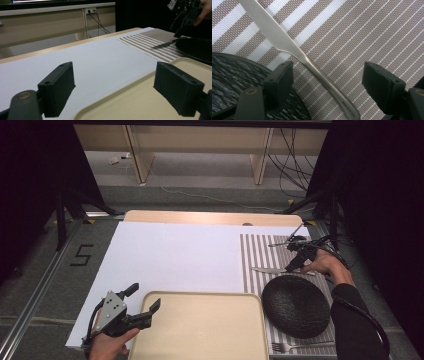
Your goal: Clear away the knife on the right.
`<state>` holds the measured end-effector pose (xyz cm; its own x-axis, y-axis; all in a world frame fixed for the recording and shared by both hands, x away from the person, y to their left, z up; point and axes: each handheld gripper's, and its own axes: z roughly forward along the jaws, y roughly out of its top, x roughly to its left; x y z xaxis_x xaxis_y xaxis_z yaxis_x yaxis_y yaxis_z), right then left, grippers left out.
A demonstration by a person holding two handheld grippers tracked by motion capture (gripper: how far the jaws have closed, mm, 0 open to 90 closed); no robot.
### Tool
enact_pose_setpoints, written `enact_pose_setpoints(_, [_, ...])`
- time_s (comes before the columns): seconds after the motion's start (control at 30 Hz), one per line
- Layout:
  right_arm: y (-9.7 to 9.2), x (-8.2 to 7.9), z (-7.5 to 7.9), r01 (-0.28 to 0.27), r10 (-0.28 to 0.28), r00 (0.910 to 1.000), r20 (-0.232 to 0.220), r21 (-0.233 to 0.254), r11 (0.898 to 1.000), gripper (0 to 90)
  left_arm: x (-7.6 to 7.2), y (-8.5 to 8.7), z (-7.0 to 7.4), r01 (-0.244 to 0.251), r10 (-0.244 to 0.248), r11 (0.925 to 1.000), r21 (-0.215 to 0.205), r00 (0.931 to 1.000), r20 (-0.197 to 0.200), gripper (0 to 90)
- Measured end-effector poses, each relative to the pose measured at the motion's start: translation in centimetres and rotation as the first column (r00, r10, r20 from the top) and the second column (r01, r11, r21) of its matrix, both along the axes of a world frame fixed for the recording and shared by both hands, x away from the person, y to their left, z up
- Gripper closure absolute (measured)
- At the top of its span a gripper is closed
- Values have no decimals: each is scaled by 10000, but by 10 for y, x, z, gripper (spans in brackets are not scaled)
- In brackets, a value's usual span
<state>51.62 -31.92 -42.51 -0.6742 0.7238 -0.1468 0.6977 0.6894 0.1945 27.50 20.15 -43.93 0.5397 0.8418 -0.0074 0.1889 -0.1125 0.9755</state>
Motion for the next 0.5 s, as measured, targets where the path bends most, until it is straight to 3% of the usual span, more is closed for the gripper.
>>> enact_pose_setpoints(0.3, [0, 4, -6, -75, 63, 9993, -363, -352, 9994, 279, 0, 0, 0, -14, 14, 10000, 38, 10000, 29, 163])
enact_pose_setpoints(0.5, [-1, 5, -10, -135, 118, 9993, -343, -501, 9987, 299, 1, -1, -1, 14, -14, 9999, 146, 10000, 18, 163])
